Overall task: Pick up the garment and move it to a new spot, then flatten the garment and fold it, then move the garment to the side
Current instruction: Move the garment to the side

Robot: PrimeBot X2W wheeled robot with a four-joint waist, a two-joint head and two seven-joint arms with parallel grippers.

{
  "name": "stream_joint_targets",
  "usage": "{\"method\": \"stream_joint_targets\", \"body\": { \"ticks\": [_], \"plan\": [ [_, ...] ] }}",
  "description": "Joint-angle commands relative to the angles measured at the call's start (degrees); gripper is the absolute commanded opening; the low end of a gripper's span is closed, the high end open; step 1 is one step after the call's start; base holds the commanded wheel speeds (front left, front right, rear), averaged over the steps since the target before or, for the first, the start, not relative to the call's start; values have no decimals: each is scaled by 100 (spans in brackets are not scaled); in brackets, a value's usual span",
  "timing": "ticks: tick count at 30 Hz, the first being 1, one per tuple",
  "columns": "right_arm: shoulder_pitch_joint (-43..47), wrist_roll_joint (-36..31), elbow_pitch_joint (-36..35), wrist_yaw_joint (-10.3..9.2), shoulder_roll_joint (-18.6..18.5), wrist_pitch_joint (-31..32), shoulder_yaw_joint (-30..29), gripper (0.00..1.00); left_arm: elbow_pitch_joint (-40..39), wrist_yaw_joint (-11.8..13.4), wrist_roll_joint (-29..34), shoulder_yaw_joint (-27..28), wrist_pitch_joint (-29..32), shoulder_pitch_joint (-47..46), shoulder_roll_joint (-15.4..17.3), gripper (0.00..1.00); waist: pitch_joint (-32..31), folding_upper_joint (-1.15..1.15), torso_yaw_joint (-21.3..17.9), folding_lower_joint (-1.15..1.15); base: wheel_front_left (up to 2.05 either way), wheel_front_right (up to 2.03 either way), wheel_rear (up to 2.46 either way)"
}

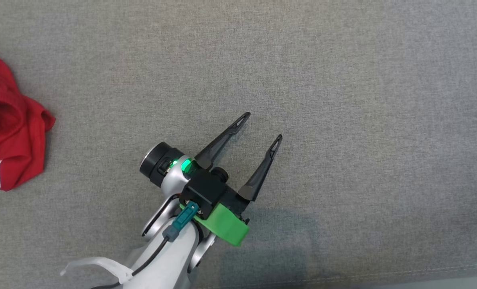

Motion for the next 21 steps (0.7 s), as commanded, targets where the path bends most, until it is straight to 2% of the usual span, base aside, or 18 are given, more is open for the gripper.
{"method": "stream_joint_targets", "body": {
  "ticks": [1, 3, 7, 8, 12, 21],
  "plan": [
    [-50, -175, -99, -9, 159, -43, -4, 100, 36, 11, -22, 59, 4, -34, 4, 100, -122, 0, 13, 0, 0, 0, 0],
    [-167, -259, -305, -9, 373, -57, 119, 100, 62, 11, -23, 147, 4, 35, -7, 100, -244, 0, 12, 0, 0, 0, 0],
    [-92, 67, -953, -10, 958, -50, 693, 100, 123, 11, -25, 334, 4, 203, -54, 100, -553, 0, 15, 0, 0, 0, 0],
    [-92, 67, -953, -10, 958, -50, 693, 100, 123, 11, -25, 334, 4, 203, -54, 100, -553, 0, 15, 0, 0, 0, 0],
    [375, 532, -1625, -9, 1513, -48, 1343, 100, 216, 15, -33, 617, 4, 427, -81, 100, -908, 0, 39, 0, 0, 0, 0],
    [1723, 1297, -2669, -9, 2409, -50, 2512, 100, 407, 25, -12, 1206, 4, 1033, -123, 100, -1664, 0, 230, 0, 0, 0, 0]
  ]
}}
